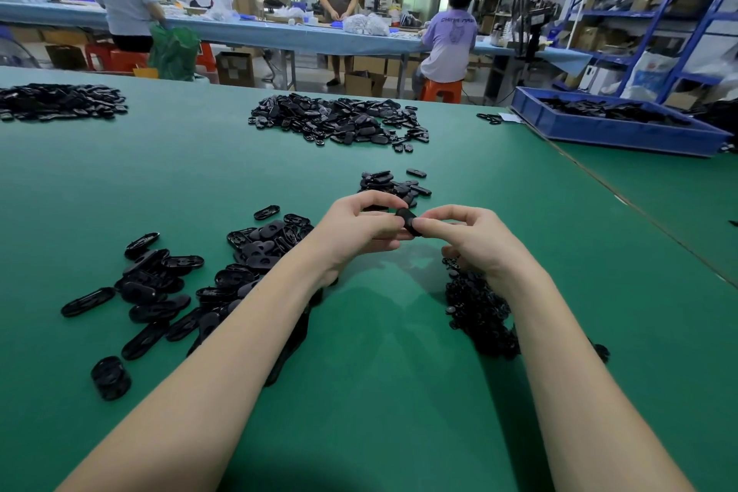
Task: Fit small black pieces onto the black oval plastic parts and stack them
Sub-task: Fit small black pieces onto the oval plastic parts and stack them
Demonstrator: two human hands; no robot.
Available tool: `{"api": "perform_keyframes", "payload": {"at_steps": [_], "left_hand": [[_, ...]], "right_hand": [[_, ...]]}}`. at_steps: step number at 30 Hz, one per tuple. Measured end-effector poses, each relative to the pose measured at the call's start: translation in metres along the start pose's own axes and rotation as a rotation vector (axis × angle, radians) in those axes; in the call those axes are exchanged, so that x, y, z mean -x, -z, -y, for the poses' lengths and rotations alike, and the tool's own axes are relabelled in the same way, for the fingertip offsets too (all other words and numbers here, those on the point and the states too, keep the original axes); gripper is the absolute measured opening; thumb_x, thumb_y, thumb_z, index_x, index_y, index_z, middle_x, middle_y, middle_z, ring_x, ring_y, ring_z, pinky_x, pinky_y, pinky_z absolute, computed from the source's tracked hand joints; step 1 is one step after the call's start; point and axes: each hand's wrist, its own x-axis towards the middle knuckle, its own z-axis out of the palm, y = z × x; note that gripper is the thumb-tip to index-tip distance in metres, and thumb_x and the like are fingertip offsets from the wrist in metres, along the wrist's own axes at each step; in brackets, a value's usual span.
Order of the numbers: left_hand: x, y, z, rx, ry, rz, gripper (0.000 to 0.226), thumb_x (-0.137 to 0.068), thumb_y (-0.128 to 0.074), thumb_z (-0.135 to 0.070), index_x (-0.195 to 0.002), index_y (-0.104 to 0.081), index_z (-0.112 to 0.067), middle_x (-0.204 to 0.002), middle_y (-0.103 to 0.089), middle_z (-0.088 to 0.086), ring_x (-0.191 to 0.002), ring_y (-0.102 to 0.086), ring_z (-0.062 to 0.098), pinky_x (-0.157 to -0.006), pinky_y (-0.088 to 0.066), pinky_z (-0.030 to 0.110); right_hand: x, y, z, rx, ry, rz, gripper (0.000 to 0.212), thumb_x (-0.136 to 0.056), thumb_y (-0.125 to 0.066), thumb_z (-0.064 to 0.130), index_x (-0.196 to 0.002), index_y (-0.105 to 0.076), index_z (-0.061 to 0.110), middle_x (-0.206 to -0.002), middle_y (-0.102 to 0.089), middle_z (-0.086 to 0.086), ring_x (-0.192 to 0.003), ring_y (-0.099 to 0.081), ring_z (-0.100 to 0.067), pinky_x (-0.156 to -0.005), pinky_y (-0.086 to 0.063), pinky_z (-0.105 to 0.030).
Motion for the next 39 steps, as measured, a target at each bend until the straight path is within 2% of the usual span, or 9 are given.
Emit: {"api": "perform_keyframes", "payload": {"at_steps": [3,6,10,13,15,22,27,32,39], "left_hand": [[0.000,0.001,0.001,-0.025,0.020,0.005,0.018,-0.090,-0.070,-0.004,-0.103,-0.065,-0.015,-0.092,-0.077,0.005,-0.083,-0.074,0.016,-0.068,-0.056,0.023],[-0.001,0.001,0.002,-0.002,0.035,0.000,0.020,-0.088,-0.069,0.003,-0.099,-0.063,-0.012,-0.084,-0.075,0.007,-0.074,-0.071,0.016,-0.068,-0.057,0.023],[-0.002,0.000,0.004,0.033,0.032,-0.024,0.023,-0.086,-0.064,0.013,-0.093,-0.060,-0.008,-0.080,-0.071,0.015,-0.067,-0.067,0.020,-0.076,-0.061,0.026],[-0.001,-0.001,0.005,-0.016,0.033,-0.022,0.024,-0.086,-0.064,0.013,-0.090,-0.057,-0.010,-0.083,-0.070,0.020,-0.068,-0.065,0.023,-0.085,-0.061,0.030],[-0.001,-0.002,0.007,-0.034,0.032,-0.020,0.024,-0.086,-0.063,0.013,-0.090,-0.056,-0.010,-0.084,-0.070,0.022,-0.070,-0.064,0.024,-0.088,-0.060,0.032],[-0.001,0.000,0.008,-0.096,0.028,0.005,0.020,-0.087,-0.064,0.010,-0.095,-0.066,-0.008,-0.085,-0.072,0.018,-0.073,-0.066,0.021,-0.087,-0.059,0.029],[0.000,-0.001,0.011,-0.211,0.010,0.000,0.017,-0.088,-0.068,0.004,-0.099,-0.071,-0.009,-0.087,-0.075,0.013,-0.076,-0.069,0.016,-0.083,-0.057,0.023],[0.000,-0.005,0.013,-0.309,-0.025,-0.060,0.016,-0.087,-0.072,0.000,-0.095,-0.073,-0.015,-0.092,-0.077,0.016,-0.080,-0.072,0.019,-0.101,-0.054,0.040],[-0.001,-0.008,0.014,-0.384,-0.054,-0.142,0.019,-0.084,-0.076,-0.008,-0.086,-0.074,-0.026,-0.082,-0.077,0.007,-0.088,-0.075,0.024,-0.100,-0.054,0.047]], "right_hand": [[0.001,-0.001,-0.002,-0.009,0.012,0.038,0.018,-0.074,-0.087,0.048,-0.079,-0.078,0.033,-0.077,-0.072,0.015,-0.063,-0.051,-0.010,-0.057,-0.037,-0.022],[0.002,-0.002,-0.001,-0.009,0.024,0.067,0.019,-0.074,-0.087,0.047,-0.079,-0.077,0.032,-0.078,-0.070,0.011,-0.056,-0.047,-0.007,-0.057,-0.036,-0.024],[0.001,-0.002,0.000,-0.010,0.047,0.084,0.012,-0.080,-0.086,0.032,-0.080,-0.077,0.025,-0.074,-0.067,0.006,-0.052,-0.042,-0.008,-0.052,-0.034,-0.022],[-0.001,-0.003,0.000,0.015,0.071,0.073,0.008,-0.084,-0.083,0.022,-0.080,-0.076,0.022,-0.071,-0.066,0.007,-0.054,-0.043,-0.008,-0.053,-0.038,-0.019],[-0.001,-0.004,0.000,0.037,0.075,0.078,0.006,-0.084,-0.081,0.019,-0.083,-0.076,0.020,-0.073,-0.064,0.004,-0.054,-0.042,-0.010,-0.054,-0.037,-0.023],[-0.004,-0.007,-0.003,0.084,0.056,0.033,0.006,-0.080,-0.082,0.025,-0.081,-0.077,0.021,-0.070,-0.063,0.007,-0.050,-0.041,-0.007,-0.055,-0.037,-0.025],[-0.006,-0.008,-0.010,0.102,0.047,0.025,0.008,-0.078,-0.081,0.023,-0.074,-0.075,0.020,-0.059,-0.057,0.009,-0.045,-0.041,-0.009,-0.053,-0.037,-0.023],[-0.010,-0.011,-0.014,0.142,0.073,-0.029,0.009,-0.077,-0.081,0.023,-0.073,-0.073,0.020,-0.050,-0.054,0.016,-0.042,-0.042,-0.002,-0.054,-0.038,-0.022],[-0.013,-0.014,-0.015,0.205,0.111,-0.084,0.014,-0.075,-0.081,0.030,-0.074,-0.070,0.022,-0.046,-0.052,0.020,-0.041,-0.044,0.002,-0.046,-0.034,-0.014]]}}
